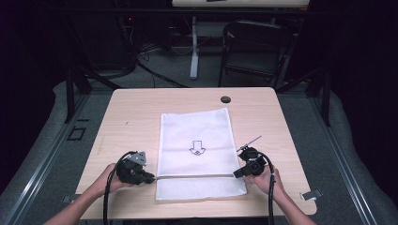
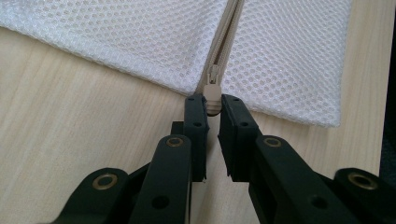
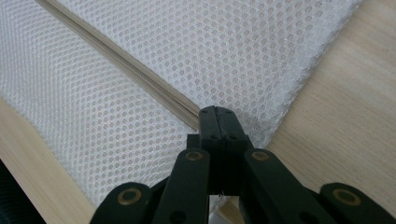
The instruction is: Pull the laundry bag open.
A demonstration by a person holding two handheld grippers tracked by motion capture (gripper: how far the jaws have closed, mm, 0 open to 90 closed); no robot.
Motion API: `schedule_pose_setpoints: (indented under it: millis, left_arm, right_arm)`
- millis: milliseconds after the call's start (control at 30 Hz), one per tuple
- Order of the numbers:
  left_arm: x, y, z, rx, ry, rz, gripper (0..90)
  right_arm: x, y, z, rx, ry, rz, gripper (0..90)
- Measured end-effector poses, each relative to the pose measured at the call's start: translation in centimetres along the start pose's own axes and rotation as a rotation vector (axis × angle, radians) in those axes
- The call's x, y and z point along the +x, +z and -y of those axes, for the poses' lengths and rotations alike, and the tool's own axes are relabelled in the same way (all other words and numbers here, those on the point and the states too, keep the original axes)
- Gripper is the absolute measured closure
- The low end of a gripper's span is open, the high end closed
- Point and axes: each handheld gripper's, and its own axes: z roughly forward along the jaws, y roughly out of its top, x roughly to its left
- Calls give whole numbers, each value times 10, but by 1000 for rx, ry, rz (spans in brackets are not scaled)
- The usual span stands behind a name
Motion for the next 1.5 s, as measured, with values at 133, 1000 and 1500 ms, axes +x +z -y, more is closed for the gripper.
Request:
schedule_pose_setpoints:
  millis: [133, 1000, 1500]
  left_arm:
    - [1, 2, -3, 14, -1, -13, 815]
    - [-1, -13, 1, -61, -139, -109, 283]
    - [-30, -53, 28, -100, -319, -302, 63]
  right_arm:
    - [2, 0, -1, -4, 7, -1, 900]
    - [4, -16, -4, -62, -11, 3, 579]
    - [8, -54, 30, -109, 35, 113, 187]
